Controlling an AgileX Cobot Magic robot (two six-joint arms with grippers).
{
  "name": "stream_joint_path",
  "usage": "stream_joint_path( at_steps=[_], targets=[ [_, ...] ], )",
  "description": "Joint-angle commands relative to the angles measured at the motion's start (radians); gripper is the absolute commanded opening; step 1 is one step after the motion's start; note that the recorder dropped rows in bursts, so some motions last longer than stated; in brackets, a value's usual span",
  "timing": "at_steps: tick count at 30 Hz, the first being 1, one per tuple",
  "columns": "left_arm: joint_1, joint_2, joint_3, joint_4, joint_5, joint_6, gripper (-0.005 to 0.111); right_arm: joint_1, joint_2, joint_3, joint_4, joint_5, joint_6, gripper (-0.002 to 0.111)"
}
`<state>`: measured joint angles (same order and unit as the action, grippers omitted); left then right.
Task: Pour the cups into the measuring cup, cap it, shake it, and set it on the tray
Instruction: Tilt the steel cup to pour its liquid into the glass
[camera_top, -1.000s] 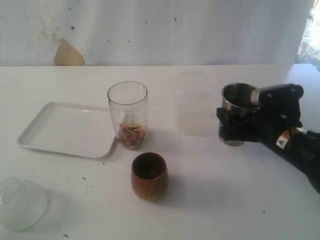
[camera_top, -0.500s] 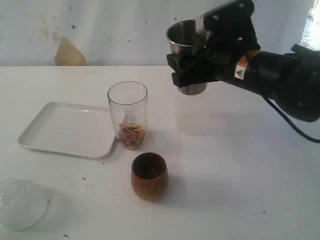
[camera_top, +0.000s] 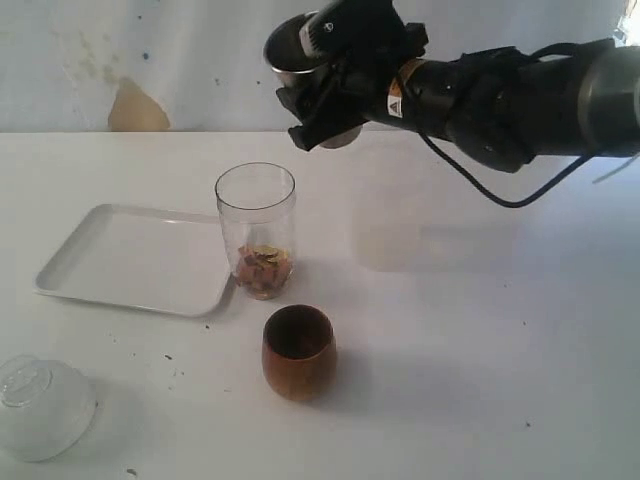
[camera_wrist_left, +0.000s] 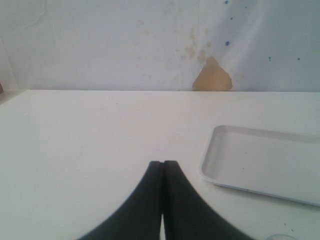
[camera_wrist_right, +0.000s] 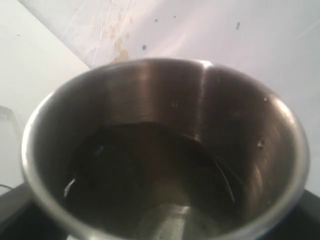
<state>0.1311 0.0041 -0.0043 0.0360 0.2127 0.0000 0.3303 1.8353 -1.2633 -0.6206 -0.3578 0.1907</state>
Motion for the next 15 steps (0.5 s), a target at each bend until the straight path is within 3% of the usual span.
stream_joint_path(
  at_steps=[1,10,15],
  targets=[
    [-0.005,-0.004,0.004,-0.002,-0.009,0.0,0.001,0.0,0.024,-0.026,-0.013,-0.074,-0.028,0.0],
    [-0.005,-0.004,0.004,-0.002,-0.009,0.0,0.001,0.0,0.042,-0.026,-0.03,-0.116,-0.226,0.0],
    [-0.005,-0.004,0.004,-0.002,-0.009,0.0,0.001,0.0,0.042,-0.026,-0.06,-0.116,-0.241,0.0]
  ],
)
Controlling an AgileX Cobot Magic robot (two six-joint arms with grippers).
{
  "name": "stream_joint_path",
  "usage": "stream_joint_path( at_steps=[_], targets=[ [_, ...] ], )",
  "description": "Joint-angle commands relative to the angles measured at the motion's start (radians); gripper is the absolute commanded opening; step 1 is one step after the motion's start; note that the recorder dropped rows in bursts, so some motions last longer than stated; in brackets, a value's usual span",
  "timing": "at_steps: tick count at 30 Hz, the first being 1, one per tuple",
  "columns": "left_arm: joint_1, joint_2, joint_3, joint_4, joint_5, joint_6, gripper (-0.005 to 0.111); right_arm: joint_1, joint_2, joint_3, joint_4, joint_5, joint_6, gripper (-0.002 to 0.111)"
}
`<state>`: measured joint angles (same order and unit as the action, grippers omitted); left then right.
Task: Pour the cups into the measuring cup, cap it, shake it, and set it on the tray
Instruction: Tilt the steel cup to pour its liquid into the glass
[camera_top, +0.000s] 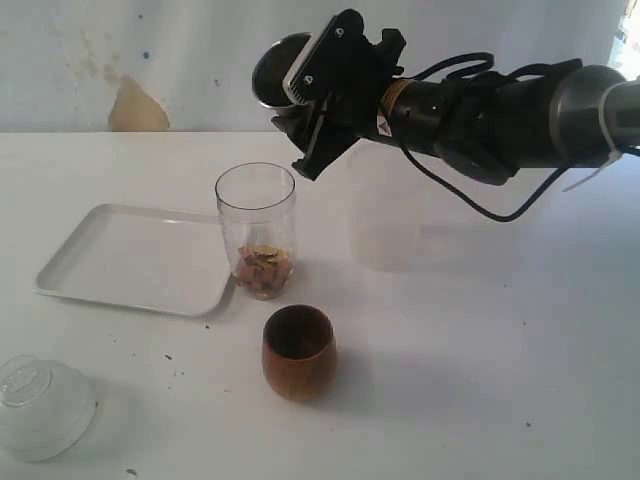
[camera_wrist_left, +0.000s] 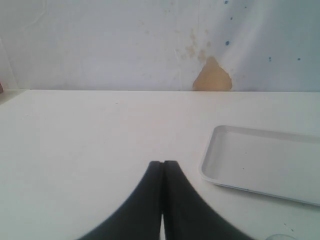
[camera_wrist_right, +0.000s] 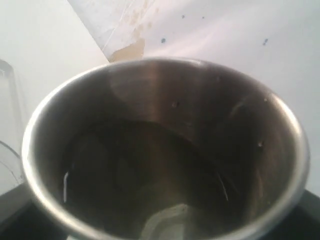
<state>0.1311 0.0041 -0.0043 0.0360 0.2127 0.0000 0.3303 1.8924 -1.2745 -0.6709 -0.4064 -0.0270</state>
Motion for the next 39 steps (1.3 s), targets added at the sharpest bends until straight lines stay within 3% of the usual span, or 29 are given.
stream_joint_path(
  at_steps=[1,39],
  targets=[
    [-0.005,-0.004,0.004,-0.002,-0.009,0.0,0.001,0.0,-0.015,-0.014,-0.01,-0.067,-0.023,0.0],
    [-0.005,-0.004,0.004,-0.002,-0.009,0.0,0.001,-0.003,-0.015,-0.014,-0.101,-0.002,-0.116,0.0]
  ],
)
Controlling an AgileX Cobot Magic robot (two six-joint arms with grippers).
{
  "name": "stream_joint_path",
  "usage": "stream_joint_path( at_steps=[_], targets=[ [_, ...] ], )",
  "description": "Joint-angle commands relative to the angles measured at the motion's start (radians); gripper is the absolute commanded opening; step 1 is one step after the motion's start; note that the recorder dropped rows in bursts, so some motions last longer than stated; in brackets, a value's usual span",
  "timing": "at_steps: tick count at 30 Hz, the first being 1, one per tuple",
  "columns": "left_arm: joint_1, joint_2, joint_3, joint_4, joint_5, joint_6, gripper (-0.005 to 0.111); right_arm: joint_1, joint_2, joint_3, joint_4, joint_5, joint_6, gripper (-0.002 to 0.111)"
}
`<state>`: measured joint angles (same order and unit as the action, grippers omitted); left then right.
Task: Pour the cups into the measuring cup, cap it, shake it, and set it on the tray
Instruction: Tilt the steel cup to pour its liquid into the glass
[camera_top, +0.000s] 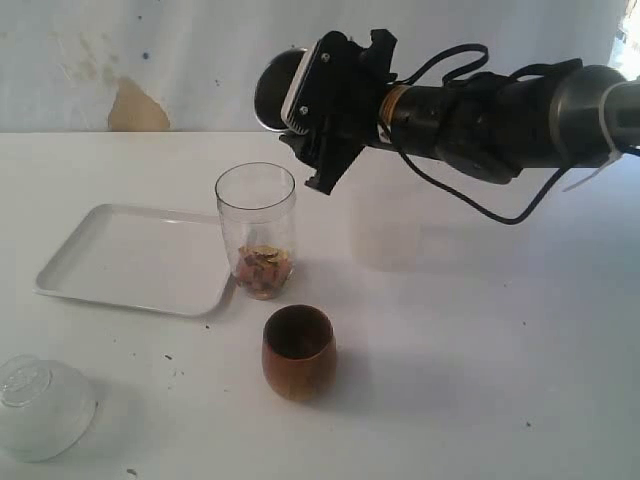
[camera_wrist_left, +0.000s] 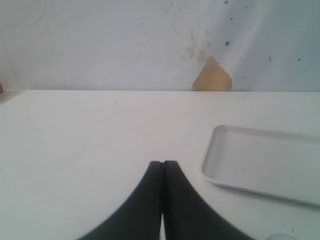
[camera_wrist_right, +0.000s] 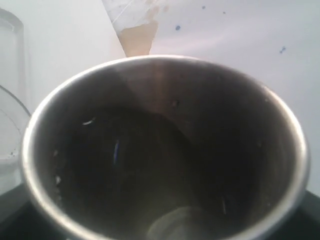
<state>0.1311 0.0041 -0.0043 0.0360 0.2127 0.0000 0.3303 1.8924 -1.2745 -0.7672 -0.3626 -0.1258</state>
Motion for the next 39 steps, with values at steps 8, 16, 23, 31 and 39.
stream_joint_path(
  at_steps=[8,16,23,31,39],
  targets=[
    [-0.005,-0.004,0.004,-0.002,-0.009,0.0,0.001,-0.003,-0.015,-0.014,-0.011,-0.044,-0.084,0.0],
    [-0.005,-0.004,0.004,-0.002,-0.009,0.0,0.001,-0.003,-0.015,-0.014,-0.015,-0.044,-0.153,0.0],
    [-0.005,-0.004,0.004,-0.002,-0.009,0.0,0.001,-0.003,-0.015,-0.014,-0.015,-0.044,-0.192,0.0],
    [-0.005,-0.004,0.004,-0.002,-0.009,0.0,0.001,-0.003,-0.015,-0.014,-0.019,-0.044,-0.28,0.0],
    [-0.005,-0.004,0.004,-0.002,-0.009,0.0,0.001,-0.003,-0.015,-0.014,-0.019,-0.051,-0.35,0.0]
  ],
)
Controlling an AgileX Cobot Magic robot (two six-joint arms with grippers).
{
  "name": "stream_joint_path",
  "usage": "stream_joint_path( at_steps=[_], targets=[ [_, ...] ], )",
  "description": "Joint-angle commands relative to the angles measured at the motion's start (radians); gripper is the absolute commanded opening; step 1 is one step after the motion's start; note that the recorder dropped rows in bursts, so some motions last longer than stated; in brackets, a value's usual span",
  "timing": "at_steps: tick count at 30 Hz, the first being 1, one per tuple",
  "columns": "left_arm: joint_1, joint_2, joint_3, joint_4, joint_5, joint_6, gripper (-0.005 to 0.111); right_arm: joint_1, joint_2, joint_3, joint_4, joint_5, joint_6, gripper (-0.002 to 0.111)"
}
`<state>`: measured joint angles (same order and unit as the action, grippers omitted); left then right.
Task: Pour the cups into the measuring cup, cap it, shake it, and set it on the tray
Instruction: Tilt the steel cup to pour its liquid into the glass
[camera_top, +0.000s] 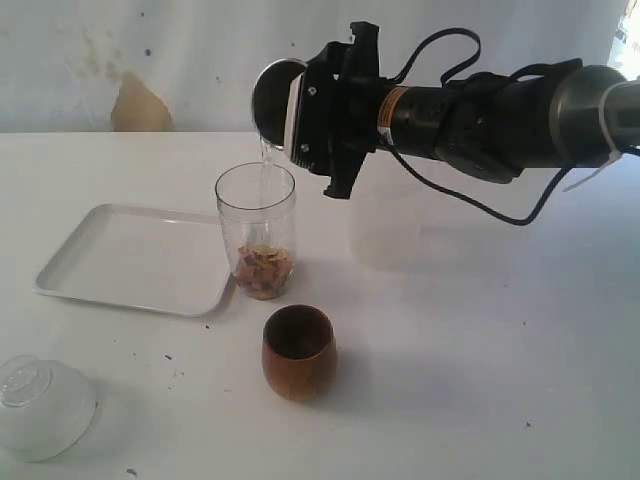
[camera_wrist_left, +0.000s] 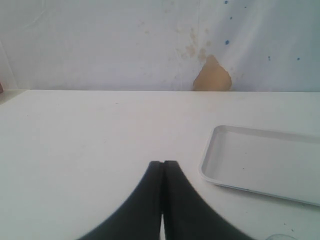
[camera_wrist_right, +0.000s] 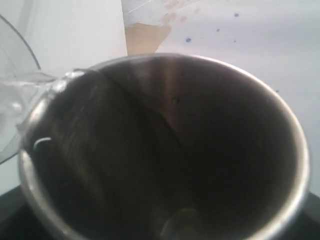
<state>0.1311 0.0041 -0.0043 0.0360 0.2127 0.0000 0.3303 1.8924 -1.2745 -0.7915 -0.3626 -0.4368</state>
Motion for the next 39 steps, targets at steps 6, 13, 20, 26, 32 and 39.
stream_joint_path(
  at_steps=[6,13,20,26,32,39],
  targets=[
    [-0.005,-0.004,0.004,-0.002,-0.009,0.0,0.001,-0.003,-0.019,-0.021,0.005,-0.05,-0.118,0.0],
    [-0.005,-0.004,0.004,-0.002,-0.009,0.0,0.001,-0.003,-0.019,-0.021,0.007,-0.052,-0.144,0.0],
    [-0.005,-0.004,0.004,-0.002,-0.009,0.0,0.001,-0.003,-0.019,-0.021,0.007,-0.052,-0.189,0.0],
    [-0.005,-0.004,0.004,-0.002,-0.009,0.0,0.001,-0.003,-0.019,-0.021,0.007,-0.052,-0.196,0.0],
    [-0.005,-0.004,0.004,-0.002,-0.009,0.0,0.001,-0.003,-0.019,-0.021,0.009,-0.05,-0.223,0.0],
    [-0.005,-0.004,0.004,-0.002,-0.009,0.0,0.001,-0.001,-0.019,-0.021,0.009,-0.05,-0.271,0.0]
  ],
)
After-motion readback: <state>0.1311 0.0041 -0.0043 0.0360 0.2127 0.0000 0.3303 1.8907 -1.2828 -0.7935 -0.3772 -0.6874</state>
